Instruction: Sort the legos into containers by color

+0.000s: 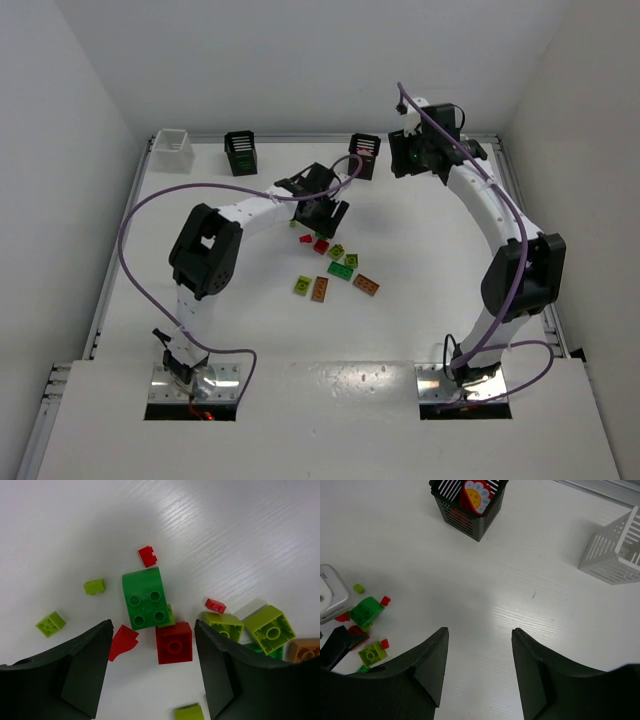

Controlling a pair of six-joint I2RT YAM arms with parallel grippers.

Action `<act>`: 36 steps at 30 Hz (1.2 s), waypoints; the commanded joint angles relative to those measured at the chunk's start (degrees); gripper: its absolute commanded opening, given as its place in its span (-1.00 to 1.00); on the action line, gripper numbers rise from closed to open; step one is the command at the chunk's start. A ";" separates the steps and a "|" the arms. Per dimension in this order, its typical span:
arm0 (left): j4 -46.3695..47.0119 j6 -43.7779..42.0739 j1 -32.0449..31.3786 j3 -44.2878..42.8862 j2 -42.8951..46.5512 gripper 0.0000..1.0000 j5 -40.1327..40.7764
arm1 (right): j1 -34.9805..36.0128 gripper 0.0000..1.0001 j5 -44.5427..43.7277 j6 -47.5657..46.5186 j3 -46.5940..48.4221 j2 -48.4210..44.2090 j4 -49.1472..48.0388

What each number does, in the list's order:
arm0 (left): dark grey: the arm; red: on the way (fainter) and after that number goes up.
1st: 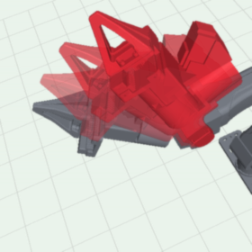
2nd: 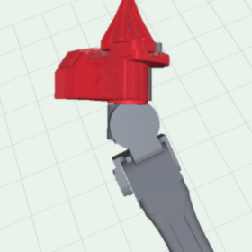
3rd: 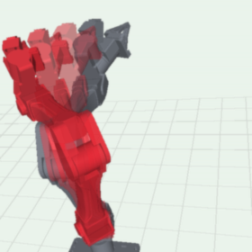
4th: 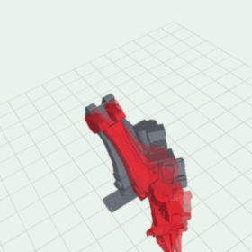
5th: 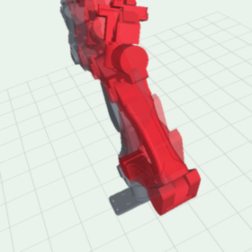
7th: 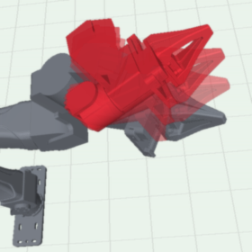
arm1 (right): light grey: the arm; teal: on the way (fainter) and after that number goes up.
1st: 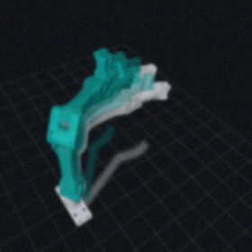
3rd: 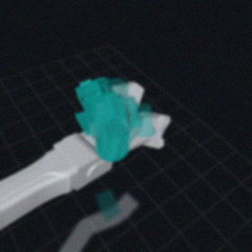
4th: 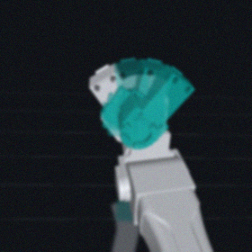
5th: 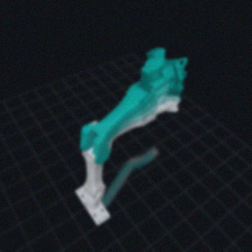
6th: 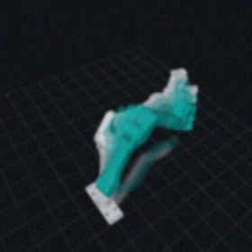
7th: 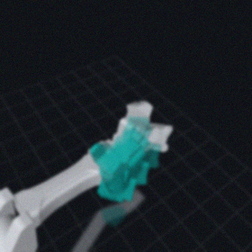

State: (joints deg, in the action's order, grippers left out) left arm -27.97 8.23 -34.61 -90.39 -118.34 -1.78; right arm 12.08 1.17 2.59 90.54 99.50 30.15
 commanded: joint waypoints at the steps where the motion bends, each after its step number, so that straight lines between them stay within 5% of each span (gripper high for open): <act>1: 0.28 0.56 -0.90 -2.69 -1.36 0.44 0.64 | -0.39 0.08 1.03 0.84 2.45 0.43 -0.88; 7: -0.24 0.04 -0.90 -4.97 -4.43 0.29 0.64 | -0.39 0.08 1.03 0.84 2.45 0.43 -0.88; 14: -0.25 -0.58 -0.90 -5.50 -4.97 -0.46 1.95 | -0.91 0.08 1.03 0.84 2.45 0.43 -0.88; 18: -0.86 -1.11 -0.03 -5.50 -1.30 -0.69 2.57 | -0.91 0.08 1.56 1.36 2.45 0.43 -0.88; 26: -1.39 -3.65 10.07 -8.30 11.81 -0.71 1.61 | -0.91 0.08 3.84 2.41 2.97 0.43 -0.88; 36: -2.97 -3.84 24.93 -23.86 5.06 -0.66 6.44 | 0.23 0.08 7.62 2.42 2.97 2.01 0.17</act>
State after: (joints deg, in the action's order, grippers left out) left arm -29.43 3.86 -10.98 -111.50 -109.71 3.55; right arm 11.88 6.50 4.34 91.20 100.75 30.59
